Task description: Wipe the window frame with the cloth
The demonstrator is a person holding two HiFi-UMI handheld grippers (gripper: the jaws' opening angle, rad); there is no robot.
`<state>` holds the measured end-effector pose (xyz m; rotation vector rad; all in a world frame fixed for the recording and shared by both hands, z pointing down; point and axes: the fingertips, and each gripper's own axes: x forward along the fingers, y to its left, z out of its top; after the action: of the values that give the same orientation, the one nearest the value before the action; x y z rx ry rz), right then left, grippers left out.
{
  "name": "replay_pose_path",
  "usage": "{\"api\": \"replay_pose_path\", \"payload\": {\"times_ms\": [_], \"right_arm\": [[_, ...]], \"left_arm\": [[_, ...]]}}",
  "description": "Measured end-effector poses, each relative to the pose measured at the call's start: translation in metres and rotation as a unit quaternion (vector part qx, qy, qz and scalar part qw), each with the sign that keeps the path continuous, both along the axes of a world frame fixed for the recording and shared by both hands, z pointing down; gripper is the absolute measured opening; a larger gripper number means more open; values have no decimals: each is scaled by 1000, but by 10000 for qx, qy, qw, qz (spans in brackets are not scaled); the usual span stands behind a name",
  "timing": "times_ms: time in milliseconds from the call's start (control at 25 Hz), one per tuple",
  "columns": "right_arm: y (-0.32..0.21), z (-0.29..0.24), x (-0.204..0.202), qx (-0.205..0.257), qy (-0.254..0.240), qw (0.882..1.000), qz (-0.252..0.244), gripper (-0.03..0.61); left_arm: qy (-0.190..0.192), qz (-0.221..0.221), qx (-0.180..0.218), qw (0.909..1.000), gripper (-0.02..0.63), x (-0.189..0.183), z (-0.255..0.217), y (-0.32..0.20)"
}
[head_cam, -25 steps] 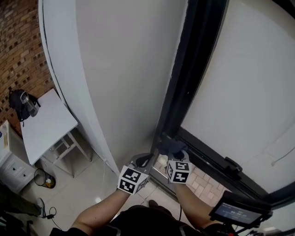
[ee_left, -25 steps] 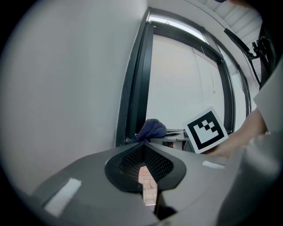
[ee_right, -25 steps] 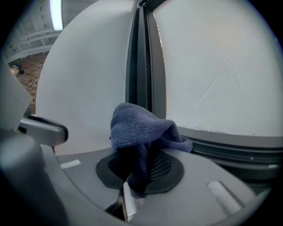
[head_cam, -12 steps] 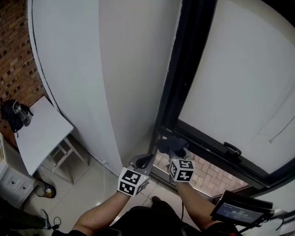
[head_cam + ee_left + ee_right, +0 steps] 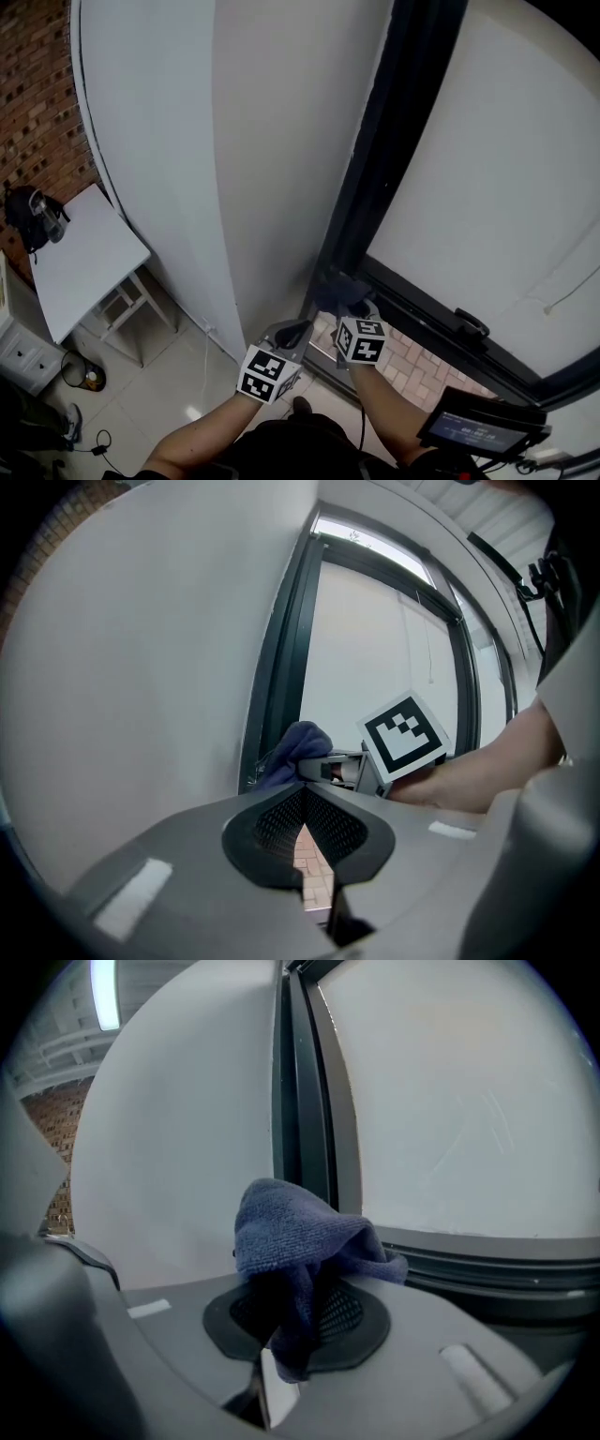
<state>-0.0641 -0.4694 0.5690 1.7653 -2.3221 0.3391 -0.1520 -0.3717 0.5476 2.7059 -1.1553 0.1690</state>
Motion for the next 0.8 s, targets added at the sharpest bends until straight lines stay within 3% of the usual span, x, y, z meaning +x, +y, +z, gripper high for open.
{"api": "replay_pose_path", "payload": {"times_ms": [440, 800], "right_arm": [[-30, 0, 0, -84, -159, 9997, -178, 60], [-32, -47, -1, 56, -353, 9991, -216, 60]], "left_arm": [[-31, -220, -13, 9998, -6, 7, -2, -20], [94, -310, -260, 9991, -6, 13, -20, -20]]}}
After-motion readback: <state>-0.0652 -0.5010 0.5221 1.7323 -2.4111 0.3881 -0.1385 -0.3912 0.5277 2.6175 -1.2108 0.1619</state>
